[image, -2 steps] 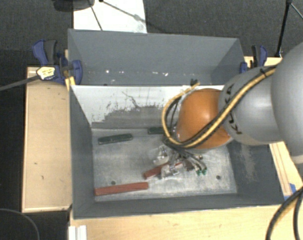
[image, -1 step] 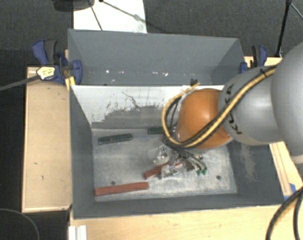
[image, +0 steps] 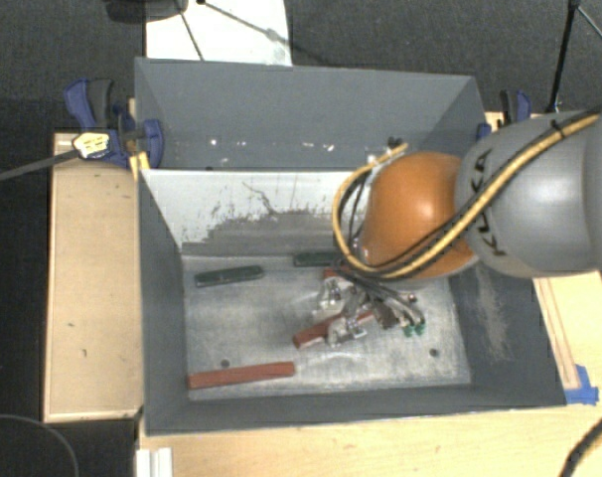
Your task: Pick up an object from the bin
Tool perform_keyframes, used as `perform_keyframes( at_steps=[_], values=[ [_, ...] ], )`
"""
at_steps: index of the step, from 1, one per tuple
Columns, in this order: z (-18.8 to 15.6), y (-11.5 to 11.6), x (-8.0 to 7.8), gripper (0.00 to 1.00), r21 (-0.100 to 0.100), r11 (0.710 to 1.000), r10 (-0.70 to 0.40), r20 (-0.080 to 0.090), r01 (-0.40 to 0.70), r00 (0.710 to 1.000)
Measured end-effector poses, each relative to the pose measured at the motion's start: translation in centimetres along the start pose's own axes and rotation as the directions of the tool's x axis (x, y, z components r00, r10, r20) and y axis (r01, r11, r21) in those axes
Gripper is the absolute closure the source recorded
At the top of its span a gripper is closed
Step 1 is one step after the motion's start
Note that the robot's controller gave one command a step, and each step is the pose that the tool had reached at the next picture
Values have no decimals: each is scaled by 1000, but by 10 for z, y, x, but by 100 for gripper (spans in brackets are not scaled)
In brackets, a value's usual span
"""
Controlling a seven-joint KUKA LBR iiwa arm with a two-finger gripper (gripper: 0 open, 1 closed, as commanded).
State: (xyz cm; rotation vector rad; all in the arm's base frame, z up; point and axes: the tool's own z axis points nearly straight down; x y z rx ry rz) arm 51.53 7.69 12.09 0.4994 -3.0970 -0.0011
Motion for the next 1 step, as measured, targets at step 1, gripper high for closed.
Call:
perform_keyframes(
  at_steps=[1],
  values=[
    [-99,-14,10,100,2,999,-42,7,42,999]
  ],
)
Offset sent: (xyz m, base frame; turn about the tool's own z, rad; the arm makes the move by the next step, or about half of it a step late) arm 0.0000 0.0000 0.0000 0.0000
